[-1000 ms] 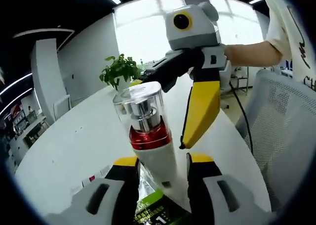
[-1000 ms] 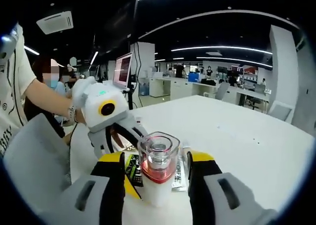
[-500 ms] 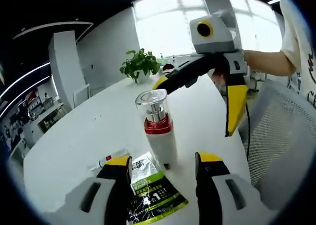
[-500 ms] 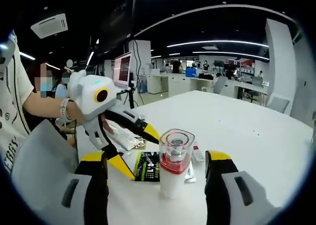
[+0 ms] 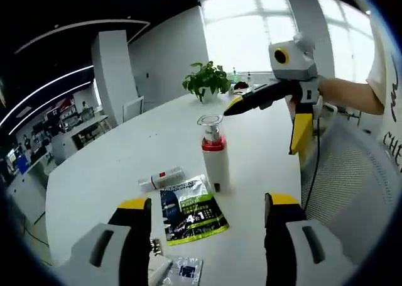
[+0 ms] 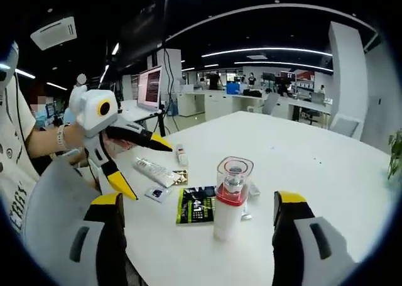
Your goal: Arrange the skincare products in the storage area until every visible bottle or jar stands upright without overlapping.
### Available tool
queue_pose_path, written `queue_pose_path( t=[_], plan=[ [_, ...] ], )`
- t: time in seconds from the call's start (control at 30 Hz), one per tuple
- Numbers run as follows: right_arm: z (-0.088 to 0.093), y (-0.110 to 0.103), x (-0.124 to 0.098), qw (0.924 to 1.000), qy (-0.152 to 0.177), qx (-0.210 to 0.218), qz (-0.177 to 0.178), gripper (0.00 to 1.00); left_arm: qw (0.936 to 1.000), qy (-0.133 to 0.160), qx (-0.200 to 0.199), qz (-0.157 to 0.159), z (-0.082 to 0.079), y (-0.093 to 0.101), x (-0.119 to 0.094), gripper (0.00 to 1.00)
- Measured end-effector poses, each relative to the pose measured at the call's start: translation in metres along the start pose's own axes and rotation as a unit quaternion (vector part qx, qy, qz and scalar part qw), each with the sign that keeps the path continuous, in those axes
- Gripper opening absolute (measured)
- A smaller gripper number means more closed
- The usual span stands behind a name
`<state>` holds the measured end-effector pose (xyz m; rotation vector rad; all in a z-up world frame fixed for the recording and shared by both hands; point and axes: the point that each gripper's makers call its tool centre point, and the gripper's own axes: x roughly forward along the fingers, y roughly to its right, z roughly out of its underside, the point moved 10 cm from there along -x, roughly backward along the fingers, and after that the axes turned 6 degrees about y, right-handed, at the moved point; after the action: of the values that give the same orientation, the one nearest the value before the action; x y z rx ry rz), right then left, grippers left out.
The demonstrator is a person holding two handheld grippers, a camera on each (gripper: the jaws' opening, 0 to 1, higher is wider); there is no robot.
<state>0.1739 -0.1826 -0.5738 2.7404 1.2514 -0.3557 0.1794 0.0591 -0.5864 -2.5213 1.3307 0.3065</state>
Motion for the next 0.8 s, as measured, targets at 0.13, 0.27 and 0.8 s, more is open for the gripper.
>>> queue_pose_path(
  t=[0.13, 0.27, 0.8],
  plan=[
    [-0.001, -0.009, -0.005, 1.0, 0.0, 0.0, 0.001, 0.99, 0.9997, 0.001, -0.022, -0.015, 0.001, 0.007, -0.017, 0.79],
    [-0.004, -0.015, -0.011, 0.9999, 0.005, -0.003, 0.012, 0.99, 0.9987, -0.003, -0.033, -0.038, 0.003, 0.014, -0.031, 0.83],
    [0.005, -0.035, -0.034, 0.9992, 0.0, 0.032, 0.025, 1.0, 0.9929, 0.011, -0.064, -0.1, 0.002, 0.032, -0.078, 0.99]
  ],
)
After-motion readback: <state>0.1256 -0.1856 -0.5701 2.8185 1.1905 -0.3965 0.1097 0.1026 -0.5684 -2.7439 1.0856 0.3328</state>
